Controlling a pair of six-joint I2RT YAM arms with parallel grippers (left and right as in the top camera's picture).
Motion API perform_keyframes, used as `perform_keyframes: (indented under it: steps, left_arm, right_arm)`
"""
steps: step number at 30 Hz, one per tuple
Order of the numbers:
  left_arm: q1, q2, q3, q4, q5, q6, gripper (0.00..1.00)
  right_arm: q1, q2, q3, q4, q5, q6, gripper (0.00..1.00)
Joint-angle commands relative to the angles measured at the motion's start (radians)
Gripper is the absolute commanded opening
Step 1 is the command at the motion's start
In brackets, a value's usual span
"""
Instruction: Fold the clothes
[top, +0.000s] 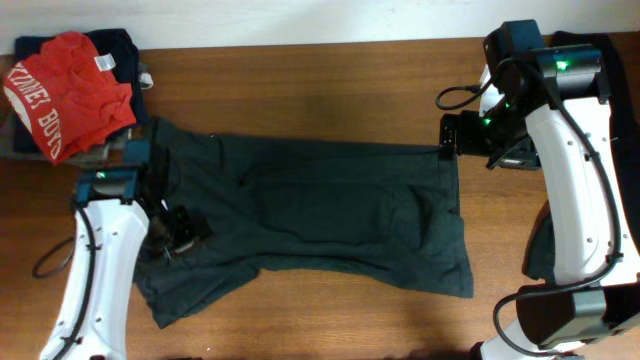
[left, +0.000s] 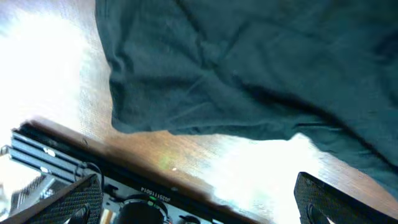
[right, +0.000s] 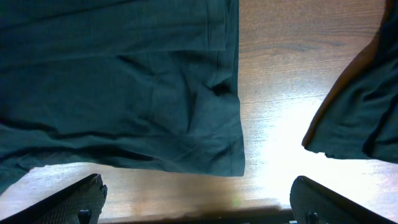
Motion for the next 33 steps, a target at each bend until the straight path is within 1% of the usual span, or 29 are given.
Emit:
perform_keyframes:
  steps: [1,5,9,13,15,17,22,25,28,33]
  left_arm:
    - [0.013,-0.025,-0.063,0.008,-0.048,-0.076,0.98]
    - [0.042,-0.025,-0.089,-0.018,-0.033,-0.073,0.97]
    - [0.044,-0.031,-0.146,-0.026,-0.018,-0.073,0.96]
    - [0.058,-0.030,-0.196,0.026,-0.019,-0.122,0.96]
    - [0.084,-0.030,-0.204,0.035,-0.015,-0.176,0.98]
    - [0.118,-0.031,-0.204,0.038,-0.015,-0.194,0.99]
    - [0.225,-0.031,-0.205,0.080,-0.015,-0.193,0.99]
    - [0.272,-0.031,-0.209,0.154,-0.014,-0.138,0.98]
    - [0.275,-0.031,-0.227,0.222,-0.007,-0.080,0.98]
    - [0.276,-0.030,-0.318,0.297,0.017,-0.080,0.98]
  right_arm:
    - [0.003,-0.018,0.000,-0.006,0.019,0.012,0.99]
    - [0.003,-0.018,0.000,-0.006,0.019,0.012,0.99]
    - [0.003,-0.018,0.000,-0.006,0.019,0.012,0.99]
    - [0.003,-0.018,0.000,-0.006,0.020,0.012,0.99]
    - [0.003,-0.018,0.000,-0.006,0.019,0.012,0.99]
    - [0.003,-0.018,0.000,-0.006,0.019,0.012,0.99]
    - [0.003,-0.017,0.000,-0.001,0.019,0.012,0.99]
    - [0.003,-0.015,0.000,0.003,0.019,0.012,0.99]
    - [0.003,-0.015,0.000,0.005,0.019,0.012,0.99]
    - [0.003,-0.015,0.000,0.005,0.019,0.012,0.99]
